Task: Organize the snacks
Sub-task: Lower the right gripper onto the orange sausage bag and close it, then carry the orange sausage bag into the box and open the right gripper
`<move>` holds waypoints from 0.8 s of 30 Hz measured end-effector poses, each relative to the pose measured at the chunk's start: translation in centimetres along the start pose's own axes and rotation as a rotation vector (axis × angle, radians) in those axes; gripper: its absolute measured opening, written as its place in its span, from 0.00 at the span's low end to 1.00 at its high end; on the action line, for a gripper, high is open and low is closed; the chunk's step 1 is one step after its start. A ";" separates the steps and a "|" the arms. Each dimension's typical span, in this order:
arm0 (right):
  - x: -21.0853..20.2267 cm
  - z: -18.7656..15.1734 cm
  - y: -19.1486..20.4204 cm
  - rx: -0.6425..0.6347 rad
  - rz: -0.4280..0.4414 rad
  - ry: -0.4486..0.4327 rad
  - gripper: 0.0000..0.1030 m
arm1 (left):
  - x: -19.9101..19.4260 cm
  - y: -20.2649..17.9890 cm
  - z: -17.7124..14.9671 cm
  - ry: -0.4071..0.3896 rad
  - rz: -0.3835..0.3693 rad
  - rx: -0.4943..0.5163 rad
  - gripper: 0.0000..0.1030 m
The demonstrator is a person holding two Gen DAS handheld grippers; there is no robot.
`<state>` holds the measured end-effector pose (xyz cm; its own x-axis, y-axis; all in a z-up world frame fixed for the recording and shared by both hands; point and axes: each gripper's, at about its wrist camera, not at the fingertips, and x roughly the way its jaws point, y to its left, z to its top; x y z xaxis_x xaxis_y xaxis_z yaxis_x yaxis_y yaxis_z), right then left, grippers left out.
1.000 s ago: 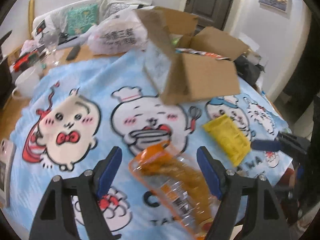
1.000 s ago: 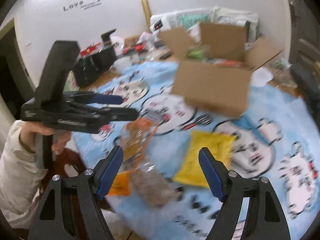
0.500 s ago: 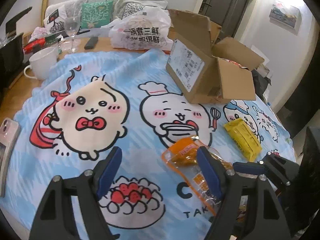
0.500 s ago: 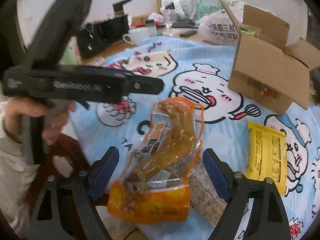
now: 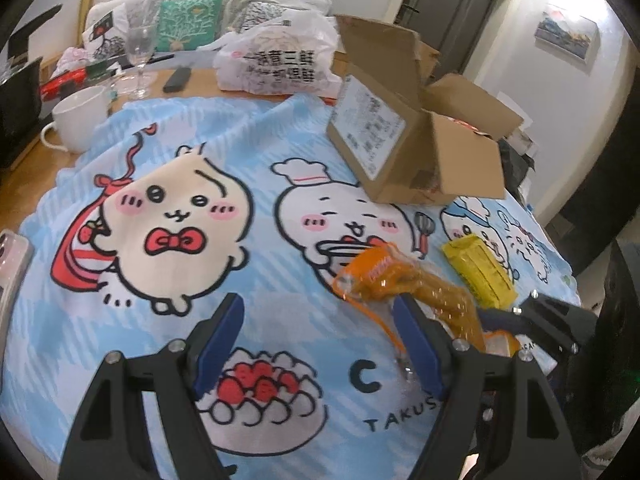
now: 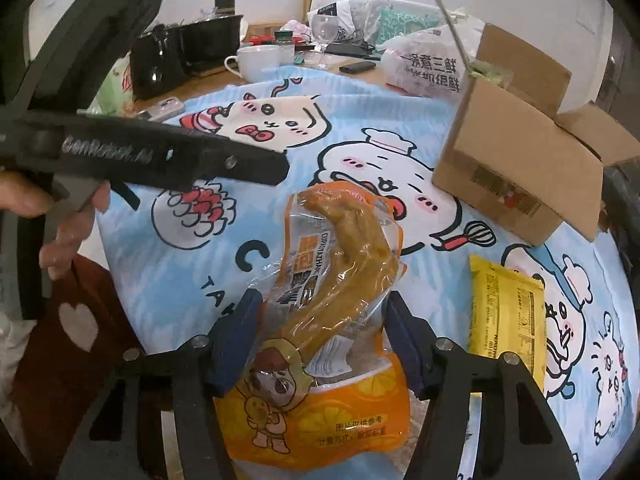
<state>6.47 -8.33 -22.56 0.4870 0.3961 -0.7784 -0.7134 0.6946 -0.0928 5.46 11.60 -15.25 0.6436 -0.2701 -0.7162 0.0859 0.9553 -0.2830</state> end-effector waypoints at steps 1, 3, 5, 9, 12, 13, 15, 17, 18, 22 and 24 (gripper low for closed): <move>-0.2 0.1 -0.3 0.008 -0.002 -0.007 0.56 | 0.0 -0.4 0.1 0.000 -0.010 0.011 0.72; -1.0 0.1 -0.7 0.021 0.007 -0.034 0.56 | -0.1 -1.0 0.2 -0.001 -0.034 0.022 0.72; -1.8 0.4 -1.0 0.033 0.030 -0.062 0.56 | -0.3 -1.7 0.6 -0.004 -0.086 0.025 0.72; -3.7 1.3 -1.7 0.049 0.091 -0.110 0.56 | -1.3 -3.0 1.9 -0.028 -0.216 0.009 0.72; -5.1 2.4 -2.2 0.056 0.159 -0.146 0.56 | -2.2 -4.1 3.4 -0.054 -0.276 0.003 0.71; -5.6 2.7 -2.3 0.058 0.174 -0.157 0.56 | -2.5 -4.4 3.7 -0.065 -0.282 0.003 0.67; -6.4 3.4 -2.8 0.077 0.213 -0.176 0.56 | -3.4 -5.1 4.8 -0.087 -0.313 0.015 0.55; -7.3 4.1 -3.6 0.093 0.241 -0.197 0.56 | -4.1 -5.9 5.9 -0.107 -0.341 0.037 0.43; -7.7 4.4 -3.9 0.096 0.245 -0.209 0.56 | -4.5 -6.4 6.5 -0.117 -0.338 0.053 0.40; -9.3 6.2 -5.8 0.111 0.252 -0.253 0.56 | -5.4 -8.6 9.3 -0.159 -0.311 0.121 0.37; -10.0 7.3 -7.0 0.110 0.247 -0.271 0.56 | -5.2 -9.5 11.4 -0.165 -0.309 0.141 0.37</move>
<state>10.26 -12.76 -9.65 0.4333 0.6939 -0.5752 -0.7747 0.6128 0.1557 9.98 5.31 -1.54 0.6837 -0.5358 -0.4954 0.3912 0.8422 -0.3711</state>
